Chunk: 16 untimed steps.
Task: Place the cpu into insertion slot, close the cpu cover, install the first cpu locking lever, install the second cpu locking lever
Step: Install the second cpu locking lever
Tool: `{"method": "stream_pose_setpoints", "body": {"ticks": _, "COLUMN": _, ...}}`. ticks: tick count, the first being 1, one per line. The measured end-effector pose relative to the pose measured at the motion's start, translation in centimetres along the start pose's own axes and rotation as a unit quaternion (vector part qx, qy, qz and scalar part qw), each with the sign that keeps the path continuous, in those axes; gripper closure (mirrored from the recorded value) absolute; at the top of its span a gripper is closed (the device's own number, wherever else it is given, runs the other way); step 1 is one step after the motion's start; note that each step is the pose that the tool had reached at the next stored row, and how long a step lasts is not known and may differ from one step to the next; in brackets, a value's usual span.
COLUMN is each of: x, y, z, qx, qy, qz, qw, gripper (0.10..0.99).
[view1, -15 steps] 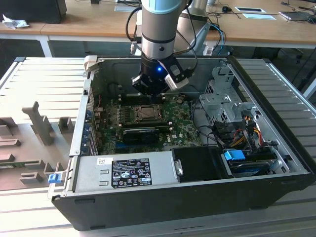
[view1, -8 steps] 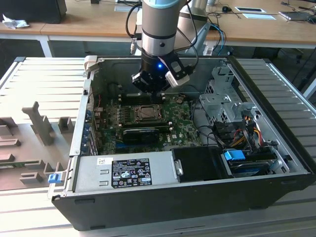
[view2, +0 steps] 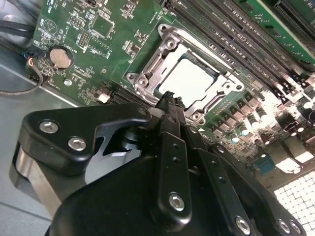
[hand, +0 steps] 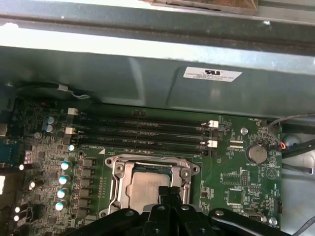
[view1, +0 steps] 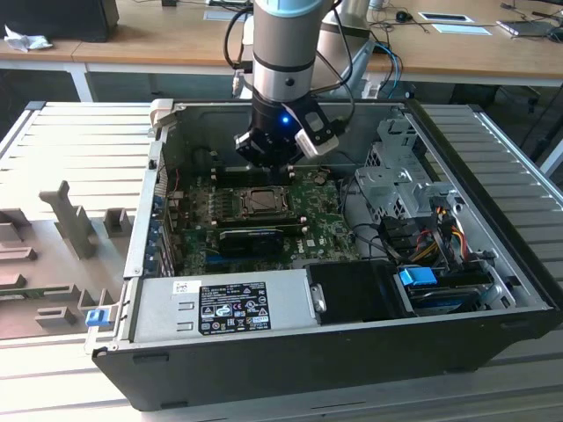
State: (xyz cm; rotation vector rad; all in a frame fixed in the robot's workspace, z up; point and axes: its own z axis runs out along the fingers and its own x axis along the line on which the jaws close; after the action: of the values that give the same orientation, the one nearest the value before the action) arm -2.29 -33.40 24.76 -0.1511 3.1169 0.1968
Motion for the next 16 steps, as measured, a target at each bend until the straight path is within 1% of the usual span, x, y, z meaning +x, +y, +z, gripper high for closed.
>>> {"method": "stream_pose_setpoints", "body": {"ticks": 7, "x": 0.06, "y": -0.64, "z": -0.07, "qx": 0.0000, "qy": 0.0000, "qz": 0.000, "qw": 1.0000, "gripper": 0.980}}
{"method": "stream_pose_setpoints", "body": {"ticks": 16, "x": 0.10, "y": -1.05, "z": -0.10, "qx": 0.0000, "qy": -0.0001, "qz": 0.000, "qw": 1.0000, "gripper": 0.980}}
